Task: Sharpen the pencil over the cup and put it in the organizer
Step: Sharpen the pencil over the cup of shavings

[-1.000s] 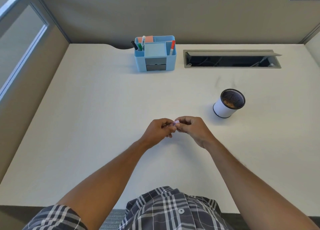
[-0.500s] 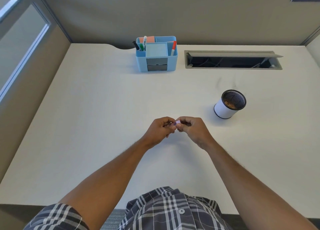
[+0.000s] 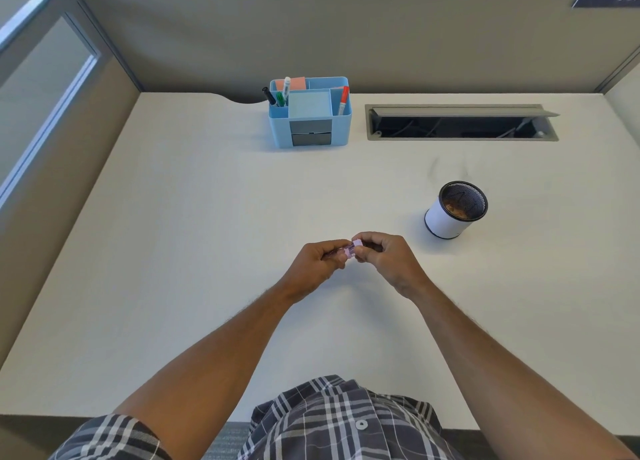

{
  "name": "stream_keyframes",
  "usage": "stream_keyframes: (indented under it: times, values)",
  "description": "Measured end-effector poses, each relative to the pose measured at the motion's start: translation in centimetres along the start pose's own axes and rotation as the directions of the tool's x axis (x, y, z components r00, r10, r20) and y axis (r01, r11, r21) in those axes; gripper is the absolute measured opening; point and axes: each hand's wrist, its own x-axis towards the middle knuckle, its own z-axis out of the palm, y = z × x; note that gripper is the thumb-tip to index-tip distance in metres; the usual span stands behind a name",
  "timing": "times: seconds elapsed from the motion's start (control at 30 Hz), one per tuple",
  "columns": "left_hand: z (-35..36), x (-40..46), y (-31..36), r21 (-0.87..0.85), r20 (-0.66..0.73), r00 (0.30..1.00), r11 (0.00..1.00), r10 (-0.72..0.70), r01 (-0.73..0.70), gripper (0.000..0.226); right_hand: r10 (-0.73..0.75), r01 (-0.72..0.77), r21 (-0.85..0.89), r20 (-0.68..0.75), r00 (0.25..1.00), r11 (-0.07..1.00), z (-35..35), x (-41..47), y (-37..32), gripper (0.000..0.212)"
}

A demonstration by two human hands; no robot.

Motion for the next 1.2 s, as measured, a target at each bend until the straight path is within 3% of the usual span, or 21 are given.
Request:
stream_keyframes:
  times: [0.37, 0.8, 1.0, 1.2]
  values:
    - [1.1, 2.4, 2.9, 0.008, 0.063, 0.997, 0.999, -0.049, 0.048, 0.031, -0.009, 0.047, 0.187, -0.198, 0.980, 0.981, -3.9, 0.0, -1.0, 0.010]
    - [7.8, 7.9, 9.1, -0.037, -0.047, 0.998, 0.999, 0.031, -0.033, 0.022, -0.063, 0.164, 0.186, -0.454, 0.889, 0.969, -13.6, -1.7, -3.1, 0.013]
    - [10.8, 10.3, 11.3, 0.223, -0.113, 0.985, 0.969, 0.133, -0.106, 0.040, -0.029, 0.177, 0.241, -0.513, 0.858, 0.954, -17.2, -1.6, -2.6, 0.012]
    - [12.9, 12.4, 13.1, 0.423, -0.093, 0.964, 0.887, 0.248, -0.187, 0.046, -0.051, 0.138, 0.119, -0.549, 0.834, 0.983, -18.6, -1.1, -2.5, 0.014]
